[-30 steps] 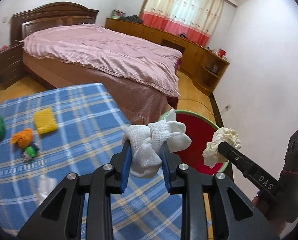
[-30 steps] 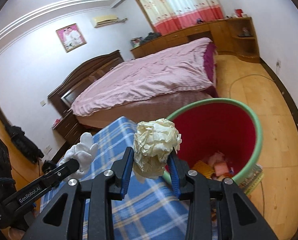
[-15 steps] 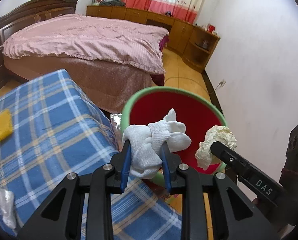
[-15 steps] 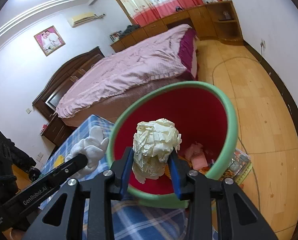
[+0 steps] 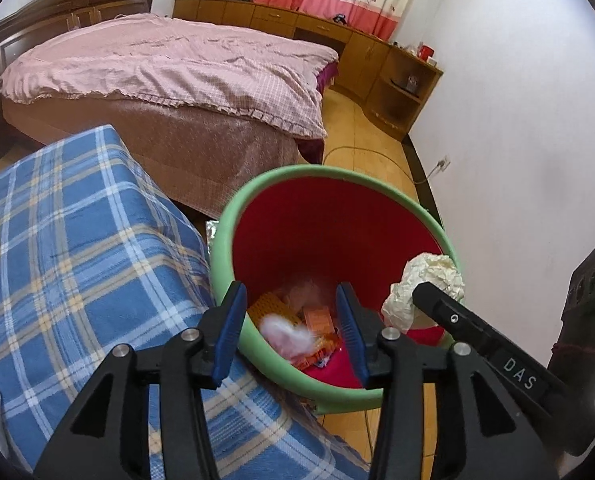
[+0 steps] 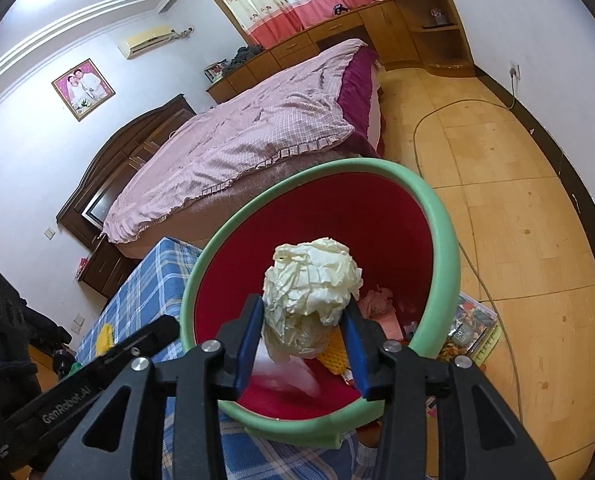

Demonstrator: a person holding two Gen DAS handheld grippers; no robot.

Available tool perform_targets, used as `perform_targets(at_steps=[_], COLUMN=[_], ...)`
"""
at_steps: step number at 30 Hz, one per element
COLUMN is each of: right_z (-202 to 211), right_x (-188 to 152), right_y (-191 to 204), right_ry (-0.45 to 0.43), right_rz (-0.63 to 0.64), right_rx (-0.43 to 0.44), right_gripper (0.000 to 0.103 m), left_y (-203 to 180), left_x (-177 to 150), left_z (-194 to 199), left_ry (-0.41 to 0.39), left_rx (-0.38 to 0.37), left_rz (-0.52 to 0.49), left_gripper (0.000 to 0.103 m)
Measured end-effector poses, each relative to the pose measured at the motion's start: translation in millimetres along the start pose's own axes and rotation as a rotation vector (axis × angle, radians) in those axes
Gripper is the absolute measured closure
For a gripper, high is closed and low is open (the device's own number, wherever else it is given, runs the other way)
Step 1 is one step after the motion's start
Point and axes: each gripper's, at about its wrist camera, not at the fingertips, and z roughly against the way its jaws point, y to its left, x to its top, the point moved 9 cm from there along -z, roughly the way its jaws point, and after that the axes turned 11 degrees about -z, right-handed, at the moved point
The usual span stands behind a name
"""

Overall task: Collect trash
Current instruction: 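Carry both items over the red bin and open both tools to drop them, then move both tools back over the table toward the plastic bag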

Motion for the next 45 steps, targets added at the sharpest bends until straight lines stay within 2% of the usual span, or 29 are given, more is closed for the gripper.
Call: perform_targets(at_steps=[2,4,9,24,32,37,45], right_z=[0.3,1.6,6.8,23.4,30.0,35.6,41.7], right_x=[0.9,0.1,-0.7,-18.6,-41.8,-54.8,-79.4], right_y=[-0.4,-0.1,4.7,40.8,71.1,88.0,112.7], right_ry=[-0.001,-0.003,-0.015,-0.013,0.016,0.022,0.057], right_rz=[-0.002,-0.002,0.005,0.041,0.095,0.124,0.164], right_rx=[0.002,-0.002,0.001,0.051,0.091,0.108,0.125], right_gripper=[0.056,0.048,0.045,0.041,0.039,0.037,0.035], left_y=[2.7,5.6,13.2,63.6,92.9,114.9,145.7], left_x=[0.6,0.7,-1.2,-9.9,-25.1,-43.2,-69.7], left_z=[3.6,7.0,19.6,78.5,108.7,124.1,146.0], left_ry=[-0.004,-0.008,-0.021,-0.087,-0.101,-0.084,-0.073], left_rx=[0.006,0.011,0.029,0.138,0.218,0.277,0.317], left_rz=[0.007,0.013,0.015,0.073,0.093,0.119,0.158], left_gripper=[0.056,0.056,0.056,0.056,0.056,0.056,0.056])
